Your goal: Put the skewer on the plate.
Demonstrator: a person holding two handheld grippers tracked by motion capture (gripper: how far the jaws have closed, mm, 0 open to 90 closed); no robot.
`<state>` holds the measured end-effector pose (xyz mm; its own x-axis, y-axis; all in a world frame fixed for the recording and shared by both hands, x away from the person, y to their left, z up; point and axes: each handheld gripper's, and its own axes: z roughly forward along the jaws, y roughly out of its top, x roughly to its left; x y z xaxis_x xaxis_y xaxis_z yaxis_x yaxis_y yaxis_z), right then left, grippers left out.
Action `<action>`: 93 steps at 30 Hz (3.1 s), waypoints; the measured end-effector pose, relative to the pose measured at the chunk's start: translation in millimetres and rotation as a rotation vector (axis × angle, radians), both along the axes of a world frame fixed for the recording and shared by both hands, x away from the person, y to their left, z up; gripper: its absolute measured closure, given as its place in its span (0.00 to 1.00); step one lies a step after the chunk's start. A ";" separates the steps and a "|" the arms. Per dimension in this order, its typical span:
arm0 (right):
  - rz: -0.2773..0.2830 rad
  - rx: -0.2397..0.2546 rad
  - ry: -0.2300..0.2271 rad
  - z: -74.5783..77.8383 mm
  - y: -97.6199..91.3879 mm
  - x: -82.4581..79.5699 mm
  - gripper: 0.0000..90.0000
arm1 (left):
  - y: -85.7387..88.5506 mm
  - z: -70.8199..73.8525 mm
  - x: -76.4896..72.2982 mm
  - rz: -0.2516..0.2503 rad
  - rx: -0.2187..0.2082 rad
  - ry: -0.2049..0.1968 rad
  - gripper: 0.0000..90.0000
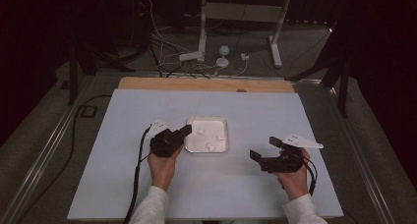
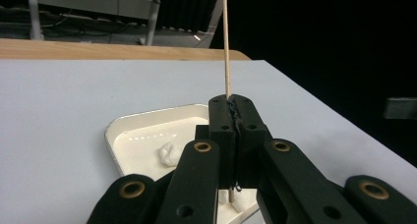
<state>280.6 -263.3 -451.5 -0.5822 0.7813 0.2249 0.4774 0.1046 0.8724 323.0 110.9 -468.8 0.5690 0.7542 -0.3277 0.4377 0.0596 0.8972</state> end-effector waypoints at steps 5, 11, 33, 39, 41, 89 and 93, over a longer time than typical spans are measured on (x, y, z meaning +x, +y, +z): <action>-0.003 -0.005 -0.003 0.5 -1.1 -0.2 0.00 | -3.9 -0.3 3.4 0.007 0.015 0.001 1.00; -0.011 -0.005 -0.010 1.5 -4.2 0.6 0.00 | -7.9 -2.8 8.3 0.030 0.015 0.011 1.00; -0.004 -0.032 -0.013 0.2 -0.6 0.2 0.00 | -23.1 -19.9 17.4 0.054 0.071 0.060 1.00; -0.003 -0.034 -0.011 -0.2 -0.2 0.1 0.00 | -27.6 -25.3 18.7 0.053 0.088 0.074 1.00; -0.003 -0.038 -0.012 -0.4 0.4 0.1 0.00 | -29.3 -26.7 18.9 0.054 0.092 0.078 1.00; 0.012 -0.054 -0.021 -2.6 5.0 -0.1 0.00 | -4.0 -13.3 13.1 0.054 0.096 0.101 0.14; 0.009 -0.053 -0.025 -2.0 3.6 -0.9 0.00 | 4.2 -5.3 7.9 0.050 0.108 0.093 0.08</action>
<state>279.7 -259.7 -453.5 -0.5941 0.7865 0.1687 0.4540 0.1548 0.8774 331.0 115.1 -474.1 0.5004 0.8148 -0.2926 0.5185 -0.0114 0.8550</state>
